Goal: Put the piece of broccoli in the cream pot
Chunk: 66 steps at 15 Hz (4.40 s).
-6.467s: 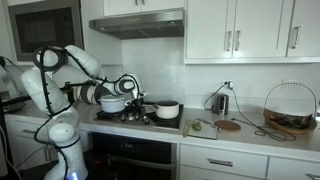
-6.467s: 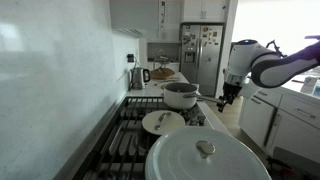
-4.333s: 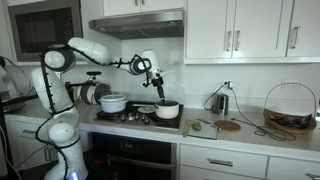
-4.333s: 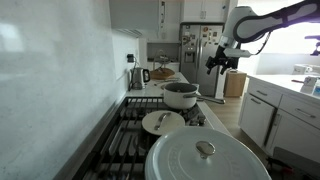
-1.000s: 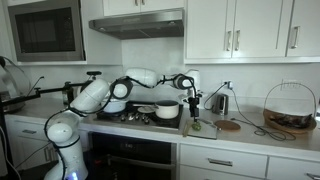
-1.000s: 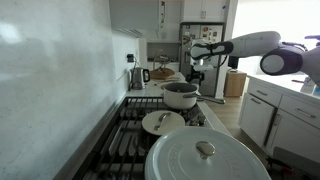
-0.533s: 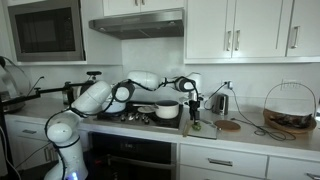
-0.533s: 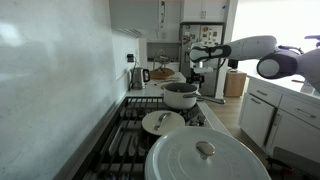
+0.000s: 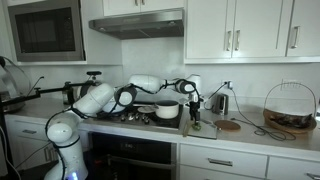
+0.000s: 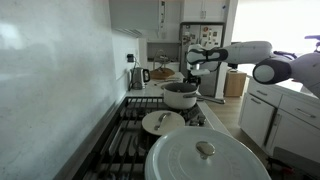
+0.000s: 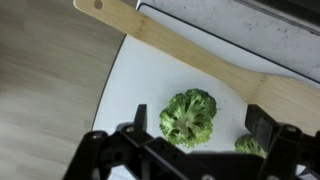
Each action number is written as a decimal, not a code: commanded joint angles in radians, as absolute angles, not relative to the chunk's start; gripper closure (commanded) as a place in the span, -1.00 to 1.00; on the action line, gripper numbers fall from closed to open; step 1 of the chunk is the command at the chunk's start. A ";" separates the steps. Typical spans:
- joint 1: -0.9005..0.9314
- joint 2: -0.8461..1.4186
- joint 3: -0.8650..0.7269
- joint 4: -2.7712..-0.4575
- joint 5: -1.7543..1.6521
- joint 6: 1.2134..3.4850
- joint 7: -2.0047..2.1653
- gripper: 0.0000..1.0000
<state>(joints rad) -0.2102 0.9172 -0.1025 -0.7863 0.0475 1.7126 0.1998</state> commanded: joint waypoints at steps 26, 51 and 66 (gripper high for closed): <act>-0.225 1.018 -0.101 -0.634 0.041 1.637 0.182 0.38; -0.221 1.001 -0.100 -0.590 0.041 1.618 0.192 0.94; -0.173 0.922 -0.090 -0.345 0.018 1.412 0.185 0.94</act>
